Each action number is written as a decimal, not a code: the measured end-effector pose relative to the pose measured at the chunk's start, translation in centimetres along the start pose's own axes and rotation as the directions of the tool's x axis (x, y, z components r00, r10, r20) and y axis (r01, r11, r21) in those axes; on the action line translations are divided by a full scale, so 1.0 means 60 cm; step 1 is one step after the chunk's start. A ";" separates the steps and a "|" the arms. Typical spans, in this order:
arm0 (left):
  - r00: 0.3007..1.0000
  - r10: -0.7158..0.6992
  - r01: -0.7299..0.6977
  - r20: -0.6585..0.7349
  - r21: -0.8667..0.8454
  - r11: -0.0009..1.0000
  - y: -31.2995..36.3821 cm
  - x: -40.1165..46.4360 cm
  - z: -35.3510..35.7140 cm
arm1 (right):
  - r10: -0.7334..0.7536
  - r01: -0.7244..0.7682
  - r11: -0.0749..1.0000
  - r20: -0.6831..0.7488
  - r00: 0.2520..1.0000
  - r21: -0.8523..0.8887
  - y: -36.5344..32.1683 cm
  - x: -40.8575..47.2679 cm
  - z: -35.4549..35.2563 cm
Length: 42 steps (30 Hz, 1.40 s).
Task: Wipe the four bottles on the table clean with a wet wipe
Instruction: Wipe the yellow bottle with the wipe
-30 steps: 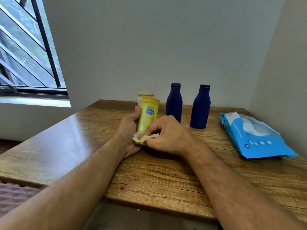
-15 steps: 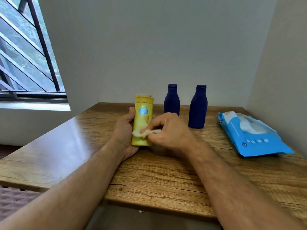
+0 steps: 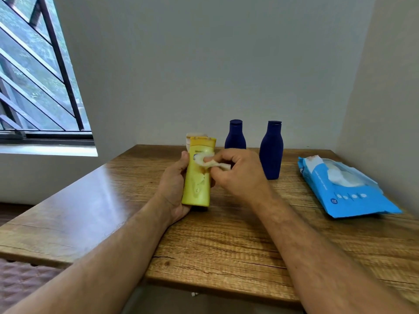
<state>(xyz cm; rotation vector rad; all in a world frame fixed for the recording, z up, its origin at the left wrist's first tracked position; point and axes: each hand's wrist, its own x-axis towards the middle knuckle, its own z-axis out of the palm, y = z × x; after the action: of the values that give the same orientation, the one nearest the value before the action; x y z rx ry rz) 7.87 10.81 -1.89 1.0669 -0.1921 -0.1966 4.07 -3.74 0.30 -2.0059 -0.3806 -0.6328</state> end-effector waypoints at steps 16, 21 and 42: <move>0.999 0.009 -0.008 -0.035 0.038 0.999 -0.005 0.003 0.001 | 0.051 -0.050 0.999 -0.097 0.994 0.009 0.000 0.004 0.002; 0.998 0.033 -0.036 -0.058 -0.052 0.998 0.001 0.006 -0.005 | 0.223 -0.241 0.970 0.349 0.910 0.008 -0.001 -0.006 0.003; 0.996 -0.038 0.042 -0.077 0.048 0.998 0.007 -0.011 0.000 | 0.126 -0.161 0.979 0.252 0.959 0.122 -0.001 -0.003 -0.004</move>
<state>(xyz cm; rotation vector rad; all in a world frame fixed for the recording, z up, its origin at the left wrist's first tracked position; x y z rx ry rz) 7.29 11.16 -1.57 1.1265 -0.1075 -0.1877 3.82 -3.93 0.35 -1.9580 -0.4093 -0.2606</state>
